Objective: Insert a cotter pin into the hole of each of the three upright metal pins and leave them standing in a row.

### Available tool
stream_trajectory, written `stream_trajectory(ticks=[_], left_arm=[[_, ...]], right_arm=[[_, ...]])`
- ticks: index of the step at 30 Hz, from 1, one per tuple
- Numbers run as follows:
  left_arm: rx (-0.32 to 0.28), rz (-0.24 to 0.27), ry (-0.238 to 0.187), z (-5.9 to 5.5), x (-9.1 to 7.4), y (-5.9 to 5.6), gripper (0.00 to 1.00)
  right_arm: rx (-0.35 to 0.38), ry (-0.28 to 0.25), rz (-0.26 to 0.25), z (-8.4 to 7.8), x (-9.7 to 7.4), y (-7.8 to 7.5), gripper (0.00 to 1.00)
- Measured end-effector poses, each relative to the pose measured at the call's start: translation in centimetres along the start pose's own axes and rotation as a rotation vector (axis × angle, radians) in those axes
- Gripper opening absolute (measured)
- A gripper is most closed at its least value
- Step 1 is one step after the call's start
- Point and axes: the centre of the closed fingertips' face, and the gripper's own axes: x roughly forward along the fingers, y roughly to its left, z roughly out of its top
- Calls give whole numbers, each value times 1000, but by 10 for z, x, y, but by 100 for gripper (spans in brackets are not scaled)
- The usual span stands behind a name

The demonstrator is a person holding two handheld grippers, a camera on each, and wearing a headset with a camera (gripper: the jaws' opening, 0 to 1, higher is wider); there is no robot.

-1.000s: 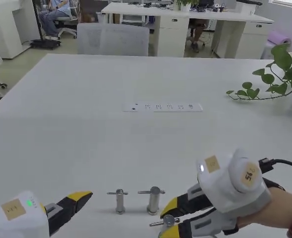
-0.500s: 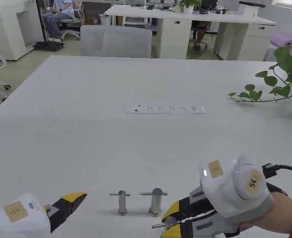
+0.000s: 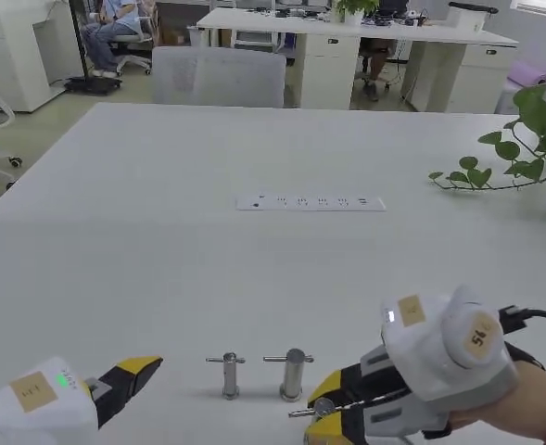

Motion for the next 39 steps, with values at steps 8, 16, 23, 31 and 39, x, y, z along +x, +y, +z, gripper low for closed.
stream_trajectory(ticks=[8,16,23,31,39], left_arm=[[1,5,-3,1,0,1,98],[0,9,-7,2,1,1,98],[-3,11,-12,3,1,2,97],[-4,10,-12,3,2,3,96],[-8,11,-7,2,3,4,95]], right_arm=[[25,2,-44,-5,-10,-15,13],[43,10,-75,-9,-19,-31,14],[40,16,-99,-14,-24,-46,14],[47,30,-111,-21,-28,-59,14],[42,36,-97,-26,-27,-63,14]])
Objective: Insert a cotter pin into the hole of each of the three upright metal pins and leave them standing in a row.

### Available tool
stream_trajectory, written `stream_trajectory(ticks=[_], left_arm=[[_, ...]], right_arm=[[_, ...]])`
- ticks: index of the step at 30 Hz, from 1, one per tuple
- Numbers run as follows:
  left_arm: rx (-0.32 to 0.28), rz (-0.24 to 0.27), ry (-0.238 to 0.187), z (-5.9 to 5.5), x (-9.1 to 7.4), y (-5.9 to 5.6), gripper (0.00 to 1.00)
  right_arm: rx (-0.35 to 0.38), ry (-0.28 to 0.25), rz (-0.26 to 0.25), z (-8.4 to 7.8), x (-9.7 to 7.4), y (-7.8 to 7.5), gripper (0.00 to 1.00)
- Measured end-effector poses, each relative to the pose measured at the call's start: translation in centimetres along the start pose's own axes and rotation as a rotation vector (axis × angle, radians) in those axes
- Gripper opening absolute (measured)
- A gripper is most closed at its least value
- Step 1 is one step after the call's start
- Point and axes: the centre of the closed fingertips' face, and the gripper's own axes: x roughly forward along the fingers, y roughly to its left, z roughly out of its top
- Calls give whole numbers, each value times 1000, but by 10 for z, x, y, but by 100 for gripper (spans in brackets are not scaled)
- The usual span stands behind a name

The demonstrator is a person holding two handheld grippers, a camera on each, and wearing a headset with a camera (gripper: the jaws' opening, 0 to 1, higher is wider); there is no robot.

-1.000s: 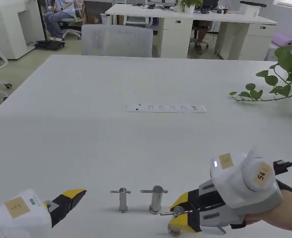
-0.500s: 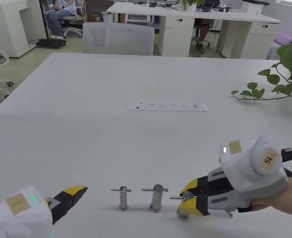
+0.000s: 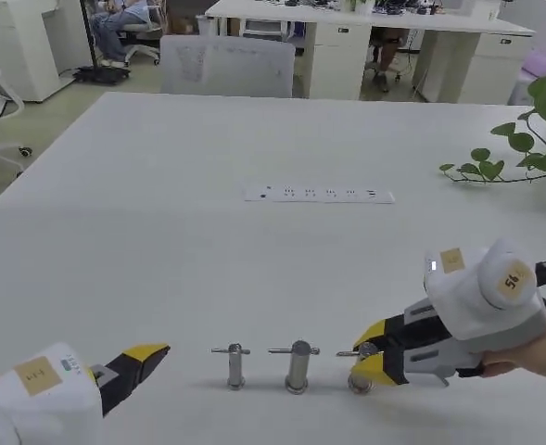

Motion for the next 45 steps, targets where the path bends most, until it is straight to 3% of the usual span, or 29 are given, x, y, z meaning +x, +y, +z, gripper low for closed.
stream_trajectory(ticks=[16,29,35,37,45], left_arm=[[3,-7,9,-1,0,-1,95],[3,-8,16,-2,-1,-2,96],[5,-9,17,-1,0,-2,97],[5,-10,15,0,0,-3,97],[4,-4,8,7,-3,-2,99]], right_arm=[[-3,-25,21,1,1,-2,14],[41,-40,31,0,0,-2,16],[77,-43,28,-1,1,0,22],[135,-50,21,-1,-1,0,26],[236,-77,-14,5,-13,4,46]])
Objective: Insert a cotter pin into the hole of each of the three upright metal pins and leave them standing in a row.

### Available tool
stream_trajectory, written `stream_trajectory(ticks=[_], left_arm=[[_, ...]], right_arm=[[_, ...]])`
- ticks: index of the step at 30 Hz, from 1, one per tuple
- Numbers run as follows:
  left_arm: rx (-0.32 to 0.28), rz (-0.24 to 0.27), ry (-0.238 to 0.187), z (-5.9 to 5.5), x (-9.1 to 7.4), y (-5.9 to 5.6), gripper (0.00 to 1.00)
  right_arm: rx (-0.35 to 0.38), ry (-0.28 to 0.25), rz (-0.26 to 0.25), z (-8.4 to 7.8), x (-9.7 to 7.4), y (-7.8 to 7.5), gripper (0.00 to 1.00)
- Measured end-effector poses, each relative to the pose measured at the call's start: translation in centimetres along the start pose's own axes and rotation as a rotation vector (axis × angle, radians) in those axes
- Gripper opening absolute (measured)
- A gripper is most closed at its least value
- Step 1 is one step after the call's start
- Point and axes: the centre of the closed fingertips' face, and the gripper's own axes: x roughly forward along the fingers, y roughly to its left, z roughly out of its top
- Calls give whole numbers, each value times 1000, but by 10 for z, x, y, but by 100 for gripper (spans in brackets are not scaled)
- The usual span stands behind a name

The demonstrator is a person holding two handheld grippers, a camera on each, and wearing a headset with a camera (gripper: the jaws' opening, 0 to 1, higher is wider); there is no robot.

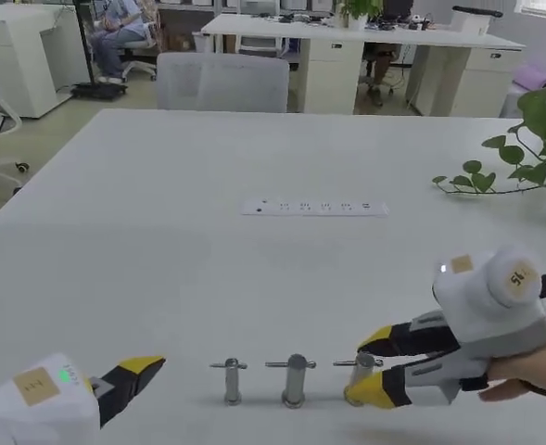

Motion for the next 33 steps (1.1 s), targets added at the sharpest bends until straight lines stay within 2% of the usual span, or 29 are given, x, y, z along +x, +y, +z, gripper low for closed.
stream_trajectory(ticks=[2,5,11,17,26,30,33], left_arm=[[2,0,1,2,-1,0,99],[6,2,5,3,-4,0,99],[5,13,10,5,-13,7,99],[2,37,4,9,-25,13,99],[-19,64,21,5,-38,14,98],[-37,69,14,4,-43,13,98],[-26,77,26,1,-45,12,97]], right_arm=[[11,-1,-14,1,-3,2,51],[30,-6,-29,2,-11,9,53],[49,-36,-71,7,-26,19,63],[73,-67,-106,8,-39,31,66],[112,-78,-151,0,-51,47,72],[130,-83,-164,-4,-55,53,75],[121,-83,-184,-9,-56,56,76]])
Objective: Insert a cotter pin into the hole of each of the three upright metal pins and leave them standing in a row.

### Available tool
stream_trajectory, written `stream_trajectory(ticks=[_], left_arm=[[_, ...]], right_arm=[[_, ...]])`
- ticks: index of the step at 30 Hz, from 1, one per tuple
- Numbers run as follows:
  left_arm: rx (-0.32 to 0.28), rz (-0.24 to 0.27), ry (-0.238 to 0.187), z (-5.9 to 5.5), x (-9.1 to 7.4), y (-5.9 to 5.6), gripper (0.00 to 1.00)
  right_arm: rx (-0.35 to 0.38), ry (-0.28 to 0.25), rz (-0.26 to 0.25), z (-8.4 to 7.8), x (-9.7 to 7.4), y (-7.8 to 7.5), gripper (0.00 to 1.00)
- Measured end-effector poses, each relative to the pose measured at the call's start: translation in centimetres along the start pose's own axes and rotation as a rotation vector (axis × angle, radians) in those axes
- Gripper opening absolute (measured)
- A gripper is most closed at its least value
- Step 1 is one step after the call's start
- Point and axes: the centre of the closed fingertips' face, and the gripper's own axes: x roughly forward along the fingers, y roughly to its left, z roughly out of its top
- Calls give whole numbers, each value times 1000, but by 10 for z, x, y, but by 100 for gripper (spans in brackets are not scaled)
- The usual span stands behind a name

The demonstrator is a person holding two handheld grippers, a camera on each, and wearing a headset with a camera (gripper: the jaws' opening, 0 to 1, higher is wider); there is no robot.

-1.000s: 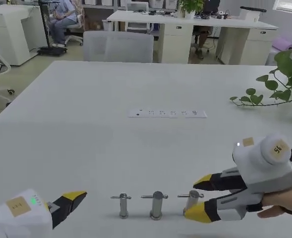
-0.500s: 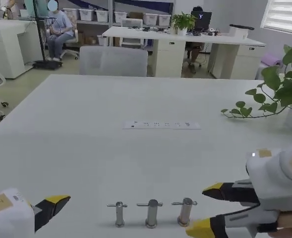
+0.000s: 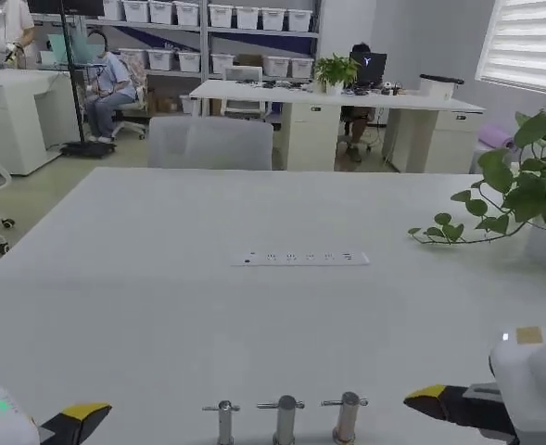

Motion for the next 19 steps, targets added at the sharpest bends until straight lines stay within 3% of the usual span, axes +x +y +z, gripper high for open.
stream_trajectory(ticks=[5,12,15,19], left_arm=[[-7,6,3,-3,-3,-2,97],[-13,19,1,-2,-5,-1,96],[-13,29,2,-2,-5,0,95],[-20,34,5,-4,-7,-1,95]], right_arm=[[46,-38,-16,-1,-3,1,76],[48,-40,-32,-8,-2,6,77],[66,-66,-41,-6,-3,6,77],[42,-53,-50,-8,-4,6,78]])
